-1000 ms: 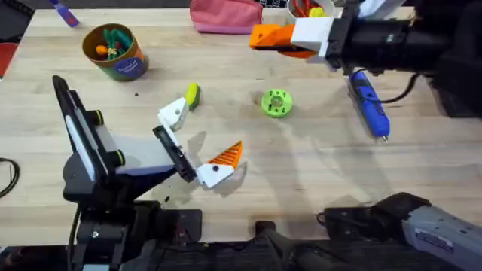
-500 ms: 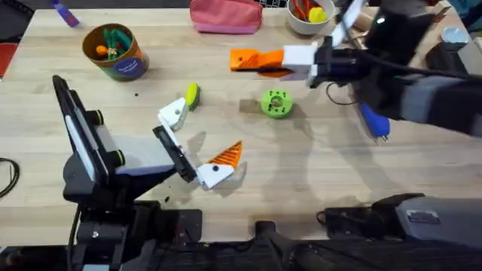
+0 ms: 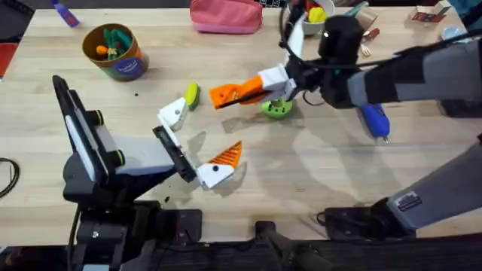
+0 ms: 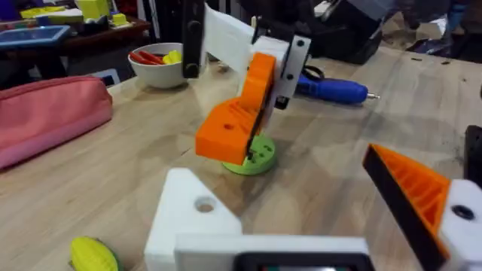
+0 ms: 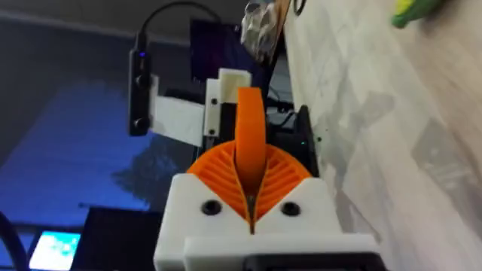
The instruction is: Pick up the gripper from the table and insert it into the empty holder that is missing its gripper. Then pick up a screw, insert it into the mounting hole, and use the screwdriver to tighten it. Finally, clean up the table by picking up the vegetable and placing it into the bucket.
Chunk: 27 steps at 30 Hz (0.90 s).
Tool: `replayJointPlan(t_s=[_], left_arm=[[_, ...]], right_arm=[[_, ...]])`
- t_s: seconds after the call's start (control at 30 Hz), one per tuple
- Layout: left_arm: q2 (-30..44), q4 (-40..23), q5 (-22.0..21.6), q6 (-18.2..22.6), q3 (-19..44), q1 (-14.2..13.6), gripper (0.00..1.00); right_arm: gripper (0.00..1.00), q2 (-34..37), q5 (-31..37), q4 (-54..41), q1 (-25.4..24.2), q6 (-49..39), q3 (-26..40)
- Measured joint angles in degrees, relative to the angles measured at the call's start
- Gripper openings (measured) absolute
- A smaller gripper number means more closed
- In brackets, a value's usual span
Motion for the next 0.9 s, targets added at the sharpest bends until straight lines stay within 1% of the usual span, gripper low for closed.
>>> replayJointPlan(t_s=[0.17,0.5,0.7,0.9], left_arm=[[0.0,-0.01,0.0,-0.01,0.0,0.0,0.985],[0.0,-0.02,0.0,0.0,0.0,0.0,0.985],[0.0,-0.02,0.0,0.0,0.0,0.0,0.985],[0.0,0.0,0.0,0.0,0.0,0.0,0.985]], right_arm=[[0.009,0.81,-1.85,0.34,2.78,3.1,3.3],[0.009,1.41,-2.4,0.24,6.26,4.6,3.35],[0.009,1.41,-2.4,0.23,6.72,4.61,3.35],[0.009,1.41,-2.4,0.25,8.32,4.61,3.35]])
